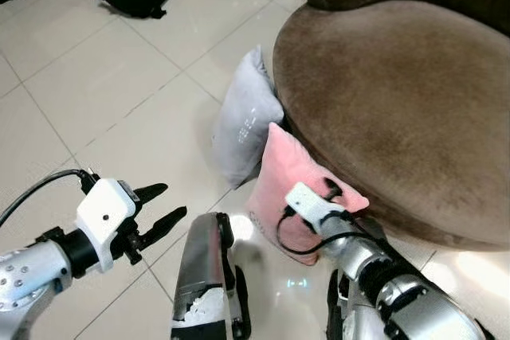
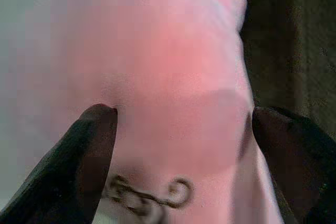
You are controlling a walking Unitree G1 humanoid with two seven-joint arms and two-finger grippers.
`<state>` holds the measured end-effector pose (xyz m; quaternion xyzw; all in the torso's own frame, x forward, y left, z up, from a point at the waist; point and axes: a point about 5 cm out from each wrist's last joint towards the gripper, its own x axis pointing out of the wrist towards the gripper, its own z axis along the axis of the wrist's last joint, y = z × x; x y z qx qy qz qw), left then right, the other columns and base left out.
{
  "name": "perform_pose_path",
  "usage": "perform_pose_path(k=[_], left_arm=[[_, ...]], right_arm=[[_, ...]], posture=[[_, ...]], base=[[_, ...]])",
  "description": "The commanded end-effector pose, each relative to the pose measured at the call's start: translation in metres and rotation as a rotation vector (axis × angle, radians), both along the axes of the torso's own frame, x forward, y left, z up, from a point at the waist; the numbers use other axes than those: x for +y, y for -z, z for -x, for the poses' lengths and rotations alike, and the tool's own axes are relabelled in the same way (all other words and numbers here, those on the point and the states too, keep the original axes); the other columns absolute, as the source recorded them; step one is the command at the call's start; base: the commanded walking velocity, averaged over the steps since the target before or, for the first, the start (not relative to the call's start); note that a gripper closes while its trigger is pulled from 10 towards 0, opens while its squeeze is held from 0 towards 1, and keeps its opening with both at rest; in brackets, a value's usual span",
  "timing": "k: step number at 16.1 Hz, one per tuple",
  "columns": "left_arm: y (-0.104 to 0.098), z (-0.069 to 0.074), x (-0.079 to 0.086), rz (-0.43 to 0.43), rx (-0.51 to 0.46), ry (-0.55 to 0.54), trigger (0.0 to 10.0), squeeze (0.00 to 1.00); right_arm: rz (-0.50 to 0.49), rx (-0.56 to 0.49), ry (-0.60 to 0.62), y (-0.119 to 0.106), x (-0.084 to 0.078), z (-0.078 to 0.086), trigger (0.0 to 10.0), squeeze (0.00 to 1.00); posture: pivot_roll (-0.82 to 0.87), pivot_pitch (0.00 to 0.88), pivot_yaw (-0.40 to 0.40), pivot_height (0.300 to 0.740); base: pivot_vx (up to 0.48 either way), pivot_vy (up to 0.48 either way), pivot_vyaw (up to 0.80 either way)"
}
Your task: Move the pillow to the sofa from floor
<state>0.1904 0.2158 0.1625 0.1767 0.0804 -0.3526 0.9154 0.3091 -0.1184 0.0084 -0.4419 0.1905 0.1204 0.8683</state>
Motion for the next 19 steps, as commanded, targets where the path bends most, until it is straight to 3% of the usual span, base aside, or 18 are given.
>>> perform_pose_path(k=[1, 5, 6, 7, 8, 10, 14, 17, 19], left_arm=[[-0.001, 0.004, 0.005, -0.015, 0.023, 0.001, 10.0, 0.00], [-0.004, 0.006, 0.009, -0.032, 0.040, 0.006, 10.0, 0.00], [-0.001, 0.006, 0.011, -0.037, 0.049, 0.006, 10.0, 0.00], [0.005, 0.005, 0.013, -0.041, 0.060, 0.005, 10.0, 0.00], [0.019, 0.005, 0.017, -0.045, 0.078, -0.004, 10.0, 0.00], [0.032, 0.004, 0.022, -0.052, 0.097, -0.012, 10.0, 0.00], [0.029, 0.003, 0.033, -0.053, 0.101, -0.005, 10.0, 0.00], [0.056, 0.008, 0.044, -0.044, 0.123, -0.005, 10.0, 0.00], [0.077, 0.013, 0.039, -0.040, 0.142, -0.008, 10.0, 0.00]], right_arm=[[0.017, -0.005, 0.020, 0.003, 0.000, 0.002, 10.0, 0.00], [0.082, 0.019, 0.032, 0.005, -0.009, 0.002, 10.0, 0.00], [0.077, 0.066, 0.011, 0.010, -0.007, 0.007, 4.9, 0.00], [0.072, 0.096, -0.004, 0.015, -0.005, 0.011, 3.0, 0.00], [0.060, 0.110, -0.019, 0.017, -0.003, 0.014, 0.0, 0.00], [0.044, 0.118, -0.022, 0.019, 0.000, 0.015, 0.0, 0.00], [0.036, 0.113, -0.027, 0.018, 0.002, 0.015, 0.0, 0.00], [0.027, 0.110, -0.029, 0.018, 0.004, 0.015, 0.0, 0.00], [0.021, 0.107, -0.034, 0.018, 0.005, 0.015, 0.0, 0.00]], posture=[[0.31, 0.343, 0.168, 0.550], [0.32, 0.336, 0.175, 0.550], [0.33, 0.336, 0.178, 0.550], [0.33, 0.335, 0.179, 0.550], [0.33, 0.332, 0.182, 0.550], [0.33, 0.331, 0.184, 0.550], [0.34, 0.334, 0.191, 0.550], [0.34, 0.331, 0.193, 0.550], [0.34, 0.330, 0.193, 0.550]], base=[[0.000, 0.000, 0.00], [0.000, 0.000, 0.00], [0.000, 0.000, 0.00], [0.000, 0.000, 0.00], [0.000, 0.000, 0.00], [0.000, 0.000, 0.00], [0.000, 0.000, 0.00], [0.000, 0.000, 0.00], [0.000, 0.000, 0.00]])
